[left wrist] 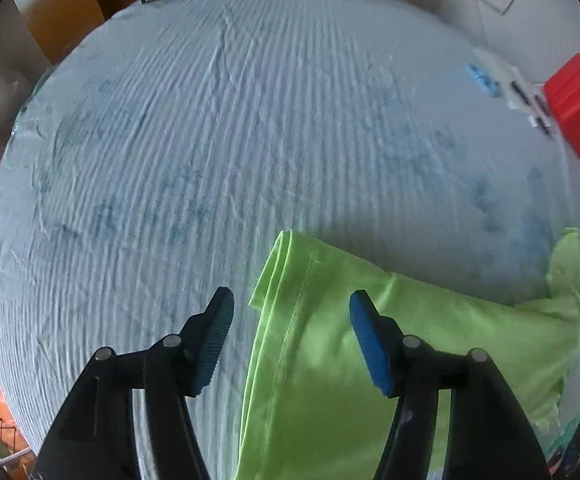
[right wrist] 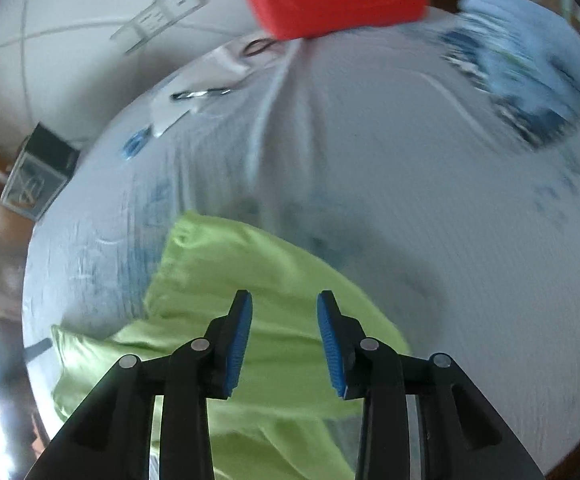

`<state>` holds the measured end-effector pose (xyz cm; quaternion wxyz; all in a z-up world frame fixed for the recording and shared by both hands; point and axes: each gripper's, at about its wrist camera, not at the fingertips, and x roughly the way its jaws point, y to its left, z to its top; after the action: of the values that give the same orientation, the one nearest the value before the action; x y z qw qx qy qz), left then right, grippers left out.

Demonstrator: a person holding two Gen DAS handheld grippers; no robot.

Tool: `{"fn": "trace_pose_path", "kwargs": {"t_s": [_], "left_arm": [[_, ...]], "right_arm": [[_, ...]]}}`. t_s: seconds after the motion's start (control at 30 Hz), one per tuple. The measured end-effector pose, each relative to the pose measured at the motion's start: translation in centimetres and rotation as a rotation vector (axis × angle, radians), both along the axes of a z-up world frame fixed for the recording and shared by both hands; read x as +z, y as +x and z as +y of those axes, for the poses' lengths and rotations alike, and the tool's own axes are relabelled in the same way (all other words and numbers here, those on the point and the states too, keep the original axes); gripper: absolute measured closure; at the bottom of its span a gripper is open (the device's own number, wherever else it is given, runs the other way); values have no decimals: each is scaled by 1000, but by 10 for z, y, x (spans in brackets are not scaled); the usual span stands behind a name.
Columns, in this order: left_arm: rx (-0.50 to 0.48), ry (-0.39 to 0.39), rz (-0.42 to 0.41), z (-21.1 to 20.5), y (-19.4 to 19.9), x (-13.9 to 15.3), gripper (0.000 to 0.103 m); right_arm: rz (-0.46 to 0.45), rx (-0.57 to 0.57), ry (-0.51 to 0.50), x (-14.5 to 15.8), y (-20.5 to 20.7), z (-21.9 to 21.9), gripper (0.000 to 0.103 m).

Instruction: Fold clothes

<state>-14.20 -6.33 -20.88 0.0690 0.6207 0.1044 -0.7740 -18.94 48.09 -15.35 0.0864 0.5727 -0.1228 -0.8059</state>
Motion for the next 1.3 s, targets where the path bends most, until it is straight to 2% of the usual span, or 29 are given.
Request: {"fn": "trace_pose_path", "kwargs": {"t_s": [0.1,0.17,0.23,0.27,0.3,0.33,0.4,0.43,0.47,0.5,0.53,0.57,0.67,0.77,0.83,0.9,0.97,1.0,1.03,1.07,1.1,1.13,1.23,1.3], "left_arm": [[0,6,-31,2,-4,-12,44],[-12,11,-34,6,-4,-15,43],[-35,-5,-35,12,-3,-17,43],[-48,-4,-33,15,-2,-17,43],[-64,6,-27,18,-1,-16,47],[-81,18,-20,21,1,-15,63],[-97,64,-12,24,4,-11,87],[-105,73,-1,25,5,-8,89],[-114,83,9,27,6,-4,91],[-124,81,29,29,6,2,92],[-131,78,57,29,5,11,92],[-136,78,86,28,4,21,92],[-133,57,197,21,-8,59,92],[-118,14,300,7,-28,93,92],[-94,-25,336,-9,-51,104,92],[-50,-53,362,-16,-79,105,92],[-11,-67,359,-23,-110,96,91],[6,-73,355,-28,-125,91,85],[16,-85,333,-29,-137,86,72],[23,-94,309,-31,-145,81,65],[26,-92,298,-31,-146,77,51],[22,-81,292,-34,-144,75,44],[12,-31,258,-40,-128,70,44],[6,-13,205,-37,-103,63,44]], "right_arm": [[-7,68,30,-8,-25,-31,58],[-5,110,60,-15,-41,-51,38],[-4,152,91,-22,-57,-71,14],[-2,176,107,-26,-64,-81,13],[5,204,127,-30,-69,-91,13],[10,228,143,-34,-73,-99,13],[3,276,175,-44,-77,-114,13],[-9,303,190,-50,-78,-120,13],[-33,329,209,-56,-76,-125,18],[-61,354,241,-61,-74,-130,50],[-74,369,258,-62,-72,-133,90],[-64,370,250,-56,-71,-131,97],[-19,367,225,-34,-70,-127,97],[124,336,184,20,-86,-120,97],[204,305,162,52,-108,-118,97],[267,273,144,72,-134,-121,97],[322,240,128,85,-161,-126,95],[339,221,125,89,-175,-128,85],[338,198,130,89,-187,-131,68],[333,175,134,88,-197,-133,61],[321,159,133,86,-202,-133,59],[313,156,126,85,-200,-133,59],[280,158,110,77,-188,-127,59],[240,164,114,67,-164,-117,59]]}}
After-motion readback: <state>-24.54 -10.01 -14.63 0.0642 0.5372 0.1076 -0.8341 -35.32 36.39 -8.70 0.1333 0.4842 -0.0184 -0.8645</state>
